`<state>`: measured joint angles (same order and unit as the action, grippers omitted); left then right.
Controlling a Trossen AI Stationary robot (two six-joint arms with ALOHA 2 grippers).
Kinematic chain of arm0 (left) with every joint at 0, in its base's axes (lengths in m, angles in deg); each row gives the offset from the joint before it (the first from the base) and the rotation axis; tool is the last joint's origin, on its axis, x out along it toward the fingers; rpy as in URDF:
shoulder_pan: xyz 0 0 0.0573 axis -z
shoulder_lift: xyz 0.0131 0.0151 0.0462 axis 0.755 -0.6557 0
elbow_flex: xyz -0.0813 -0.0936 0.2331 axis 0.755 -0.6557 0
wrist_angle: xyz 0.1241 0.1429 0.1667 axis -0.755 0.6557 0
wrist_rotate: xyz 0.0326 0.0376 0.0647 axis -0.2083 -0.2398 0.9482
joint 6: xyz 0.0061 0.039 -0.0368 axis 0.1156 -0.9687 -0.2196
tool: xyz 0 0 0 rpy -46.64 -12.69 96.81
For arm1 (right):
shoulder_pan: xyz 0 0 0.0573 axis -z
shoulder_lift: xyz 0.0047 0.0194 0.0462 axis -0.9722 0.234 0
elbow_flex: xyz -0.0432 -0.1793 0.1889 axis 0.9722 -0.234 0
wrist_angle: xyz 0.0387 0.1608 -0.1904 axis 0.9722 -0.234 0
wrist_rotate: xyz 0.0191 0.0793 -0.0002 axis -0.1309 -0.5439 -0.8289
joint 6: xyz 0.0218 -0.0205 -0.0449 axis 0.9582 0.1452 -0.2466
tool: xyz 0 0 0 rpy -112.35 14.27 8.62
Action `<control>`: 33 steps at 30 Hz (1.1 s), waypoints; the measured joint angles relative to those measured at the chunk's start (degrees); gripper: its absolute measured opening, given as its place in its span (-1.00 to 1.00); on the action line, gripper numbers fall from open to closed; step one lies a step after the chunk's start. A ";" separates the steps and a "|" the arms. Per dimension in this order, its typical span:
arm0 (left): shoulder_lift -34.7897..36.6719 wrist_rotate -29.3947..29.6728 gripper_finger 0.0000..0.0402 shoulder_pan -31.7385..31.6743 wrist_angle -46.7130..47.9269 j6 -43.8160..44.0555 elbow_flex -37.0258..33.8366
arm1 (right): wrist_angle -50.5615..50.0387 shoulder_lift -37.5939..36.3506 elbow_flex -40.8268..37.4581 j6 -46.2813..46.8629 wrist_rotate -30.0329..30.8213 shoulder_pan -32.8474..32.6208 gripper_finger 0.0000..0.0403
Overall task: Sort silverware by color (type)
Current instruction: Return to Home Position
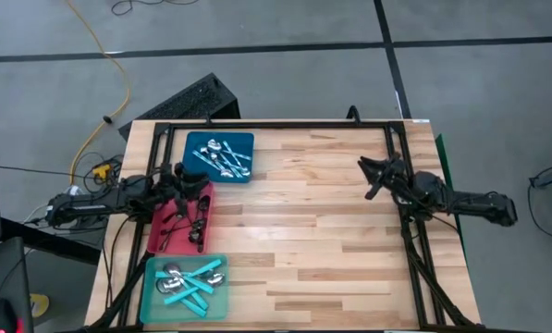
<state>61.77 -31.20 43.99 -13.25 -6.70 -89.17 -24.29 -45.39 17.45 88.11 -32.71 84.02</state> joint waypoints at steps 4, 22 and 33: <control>-0.01 -0.62 -0.17 0.00 -1.85 -3.08 -0.02 | 0.19 0.00 -0.02 -0.11 -1.15 2.67 -0.49; 0.01 -7.19 -0.17 0.02 0.57 -10.69 -0.04 | -0.96 0.00 -0.04 -3.59 -12.90 10.69 -0.49; 0.01 -4.51 -0.17 0.04 0.58 -14.87 -0.04 | -1.06 0.03 -0.04 1.01 -13.59 10.90 -0.49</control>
<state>61.78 -35.71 44.03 -12.67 -21.57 -89.22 -25.35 -45.36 17.41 89.12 -46.30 94.93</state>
